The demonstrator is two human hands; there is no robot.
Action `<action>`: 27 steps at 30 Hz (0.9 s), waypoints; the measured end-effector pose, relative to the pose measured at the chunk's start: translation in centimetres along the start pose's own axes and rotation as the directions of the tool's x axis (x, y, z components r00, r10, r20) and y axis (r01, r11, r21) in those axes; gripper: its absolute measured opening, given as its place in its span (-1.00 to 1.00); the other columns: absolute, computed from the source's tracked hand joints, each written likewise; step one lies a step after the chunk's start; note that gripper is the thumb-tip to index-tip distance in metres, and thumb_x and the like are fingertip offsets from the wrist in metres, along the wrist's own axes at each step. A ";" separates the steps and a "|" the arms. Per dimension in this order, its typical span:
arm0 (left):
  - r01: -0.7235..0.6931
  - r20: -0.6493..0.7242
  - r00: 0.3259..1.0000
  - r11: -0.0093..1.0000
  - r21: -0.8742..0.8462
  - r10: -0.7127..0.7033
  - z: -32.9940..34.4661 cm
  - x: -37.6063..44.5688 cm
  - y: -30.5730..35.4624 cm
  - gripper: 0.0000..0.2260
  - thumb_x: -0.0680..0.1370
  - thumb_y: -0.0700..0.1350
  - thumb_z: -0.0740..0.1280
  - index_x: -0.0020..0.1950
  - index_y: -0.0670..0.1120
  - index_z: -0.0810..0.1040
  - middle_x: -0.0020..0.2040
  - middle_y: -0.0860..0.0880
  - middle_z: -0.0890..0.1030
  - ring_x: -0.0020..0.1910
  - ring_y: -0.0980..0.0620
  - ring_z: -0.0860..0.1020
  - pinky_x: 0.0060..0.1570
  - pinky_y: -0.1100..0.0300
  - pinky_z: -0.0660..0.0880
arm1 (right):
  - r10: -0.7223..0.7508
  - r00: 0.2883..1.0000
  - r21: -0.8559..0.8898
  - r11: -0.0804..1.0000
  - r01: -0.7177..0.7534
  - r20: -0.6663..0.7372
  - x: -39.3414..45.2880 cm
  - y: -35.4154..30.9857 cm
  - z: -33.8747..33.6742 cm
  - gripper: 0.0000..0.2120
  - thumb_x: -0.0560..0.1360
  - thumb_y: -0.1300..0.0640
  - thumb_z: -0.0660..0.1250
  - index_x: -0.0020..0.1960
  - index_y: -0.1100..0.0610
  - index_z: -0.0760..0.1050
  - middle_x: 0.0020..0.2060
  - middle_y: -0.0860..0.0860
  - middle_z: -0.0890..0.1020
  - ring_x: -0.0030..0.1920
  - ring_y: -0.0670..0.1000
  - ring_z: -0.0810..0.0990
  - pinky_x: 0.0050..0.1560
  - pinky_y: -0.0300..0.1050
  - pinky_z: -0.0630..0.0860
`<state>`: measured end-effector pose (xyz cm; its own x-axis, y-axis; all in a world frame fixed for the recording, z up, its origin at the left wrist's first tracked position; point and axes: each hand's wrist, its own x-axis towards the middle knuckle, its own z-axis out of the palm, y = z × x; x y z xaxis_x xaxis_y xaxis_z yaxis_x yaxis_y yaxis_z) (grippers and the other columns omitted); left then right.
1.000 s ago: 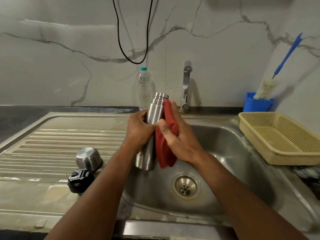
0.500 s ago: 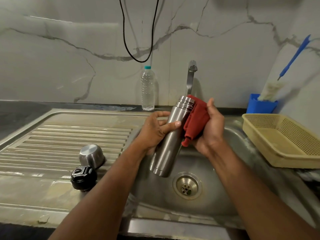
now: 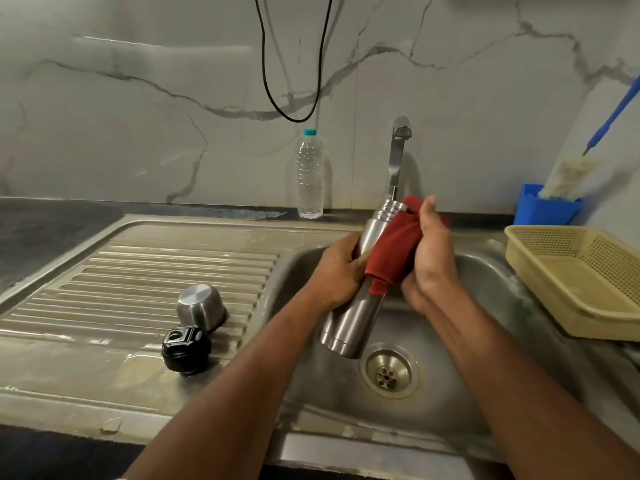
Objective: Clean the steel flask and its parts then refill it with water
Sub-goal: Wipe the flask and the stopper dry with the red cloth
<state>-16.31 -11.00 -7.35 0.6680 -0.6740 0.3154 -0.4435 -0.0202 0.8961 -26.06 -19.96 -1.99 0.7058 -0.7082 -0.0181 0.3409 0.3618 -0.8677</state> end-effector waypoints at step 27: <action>0.132 -0.609 0.793 0.979 0.153 -0.012 -15.2 0.6 2.3 -0.69 0.60 0.15 0.42 0.18 -0.04 0.51 0.16 -0.16 0.58 0.06 -0.03 0.58 0.12 -0.01 0.61 | 0.348 0.934 -0.415 0.864 -0.286 0.081 -0.7 3.1 -0.2 -0.76 0.62 -0.06 0.26 -0.08 0.05 0.58 -0.17 0.16 0.66 -0.07 0.25 0.64 0.15 0.36 0.56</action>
<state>-7.81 -0.24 -0.36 0.8990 -0.0840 0.4299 -0.4375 -0.2223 0.8713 -25.65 -18.50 -4.78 0.8279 -0.4865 -0.2789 -0.1654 0.2634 -0.9504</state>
